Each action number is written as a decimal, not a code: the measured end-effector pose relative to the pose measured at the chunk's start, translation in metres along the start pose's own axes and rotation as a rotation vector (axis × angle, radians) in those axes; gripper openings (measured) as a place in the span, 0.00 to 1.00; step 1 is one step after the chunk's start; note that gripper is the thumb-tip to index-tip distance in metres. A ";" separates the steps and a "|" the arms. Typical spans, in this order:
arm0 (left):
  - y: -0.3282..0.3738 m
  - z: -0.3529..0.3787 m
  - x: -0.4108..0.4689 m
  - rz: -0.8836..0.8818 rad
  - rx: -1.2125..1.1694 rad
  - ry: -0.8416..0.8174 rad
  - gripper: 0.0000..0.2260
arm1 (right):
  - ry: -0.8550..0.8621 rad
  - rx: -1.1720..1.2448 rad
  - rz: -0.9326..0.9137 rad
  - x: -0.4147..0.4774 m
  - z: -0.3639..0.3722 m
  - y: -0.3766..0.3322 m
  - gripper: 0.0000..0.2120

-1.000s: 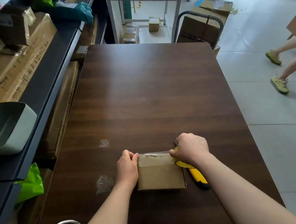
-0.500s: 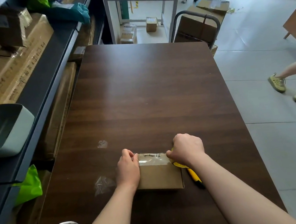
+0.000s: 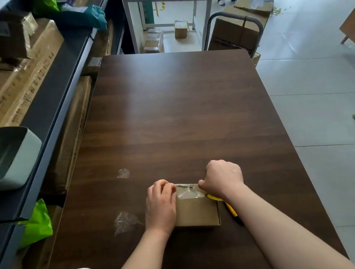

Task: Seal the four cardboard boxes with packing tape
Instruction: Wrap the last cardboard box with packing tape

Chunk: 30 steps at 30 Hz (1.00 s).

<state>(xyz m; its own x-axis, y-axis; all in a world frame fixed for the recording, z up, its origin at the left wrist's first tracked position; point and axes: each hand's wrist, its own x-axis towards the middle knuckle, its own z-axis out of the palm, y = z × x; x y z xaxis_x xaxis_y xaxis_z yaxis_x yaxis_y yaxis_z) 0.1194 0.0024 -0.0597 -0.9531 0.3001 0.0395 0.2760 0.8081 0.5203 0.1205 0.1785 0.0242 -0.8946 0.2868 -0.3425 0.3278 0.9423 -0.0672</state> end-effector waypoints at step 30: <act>0.011 0.001 -0.007 -0.127 0.177 -0.164 0.12 | 0.086 0.090 0.113 -0.019 0.040 0.078 0.22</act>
<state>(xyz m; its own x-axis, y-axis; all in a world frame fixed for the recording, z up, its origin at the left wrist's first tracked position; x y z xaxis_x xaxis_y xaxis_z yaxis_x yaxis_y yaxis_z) 0.1291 0.0095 -0.0553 -0.9526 0.2571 -0.1624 0.1870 0.9163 0.3541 0.1749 0.2397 -0.0126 -0.8721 0.4071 -0.2714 0.4499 0.8853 -0.1176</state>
